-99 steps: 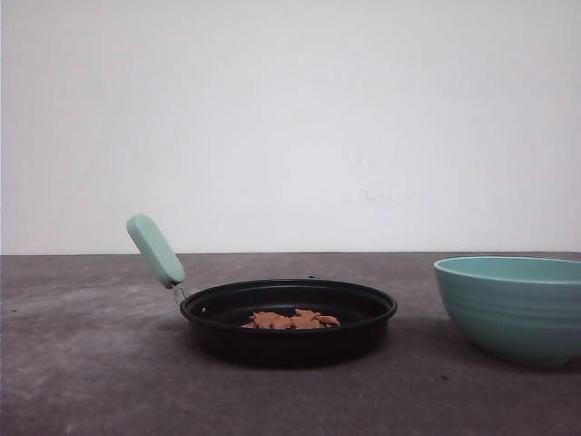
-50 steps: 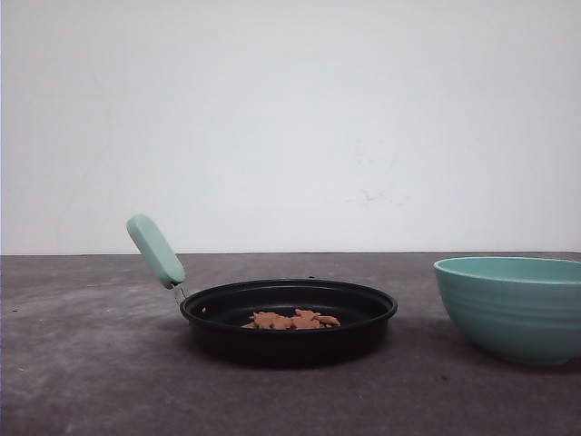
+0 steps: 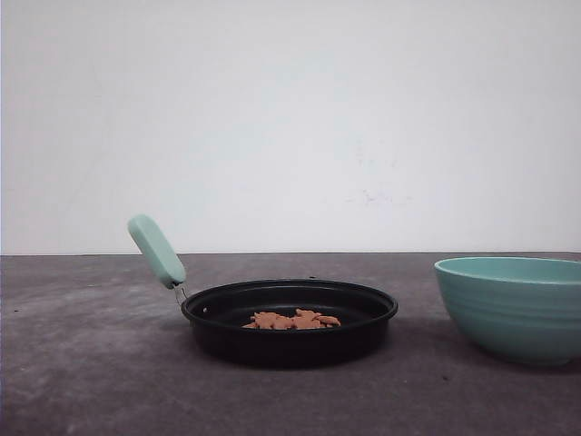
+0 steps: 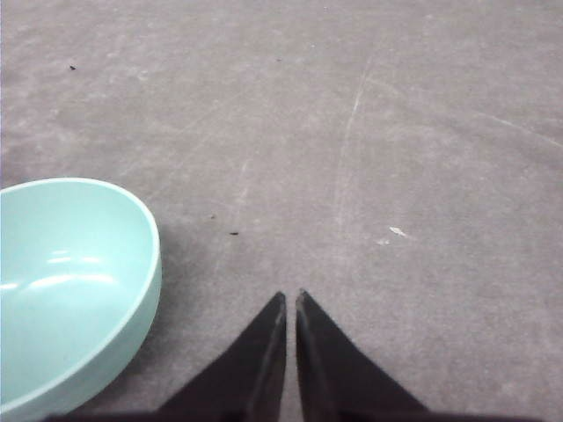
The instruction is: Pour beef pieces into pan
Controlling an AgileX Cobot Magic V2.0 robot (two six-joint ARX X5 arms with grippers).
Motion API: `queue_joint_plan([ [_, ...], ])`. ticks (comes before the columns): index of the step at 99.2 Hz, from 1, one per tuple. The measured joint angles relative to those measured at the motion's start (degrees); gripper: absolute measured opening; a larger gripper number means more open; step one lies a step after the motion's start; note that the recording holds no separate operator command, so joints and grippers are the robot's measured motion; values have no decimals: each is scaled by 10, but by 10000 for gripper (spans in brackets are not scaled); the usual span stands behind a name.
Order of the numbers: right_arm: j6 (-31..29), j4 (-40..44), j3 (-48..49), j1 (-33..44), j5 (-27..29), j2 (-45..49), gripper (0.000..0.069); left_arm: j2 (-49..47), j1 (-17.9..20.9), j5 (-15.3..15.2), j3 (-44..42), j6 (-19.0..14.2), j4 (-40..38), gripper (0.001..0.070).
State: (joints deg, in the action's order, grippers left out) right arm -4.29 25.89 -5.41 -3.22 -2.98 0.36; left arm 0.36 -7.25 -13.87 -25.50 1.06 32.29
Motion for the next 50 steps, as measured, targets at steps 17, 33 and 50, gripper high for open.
queue_joint_plan([
  [17, 0, -1, 0, 0, 0, 0, 17, 0, 11, 78, 67, 0, 10, 22],
  [33, 0, -6, 0, 0, 0, 1, 17, 0, 17, 141, 122, -7, 12, 22],
  [50, 0, -14, 0, 0, 0, 0, 17, 0, 17, 149, 160, -28, 11, 22],
])
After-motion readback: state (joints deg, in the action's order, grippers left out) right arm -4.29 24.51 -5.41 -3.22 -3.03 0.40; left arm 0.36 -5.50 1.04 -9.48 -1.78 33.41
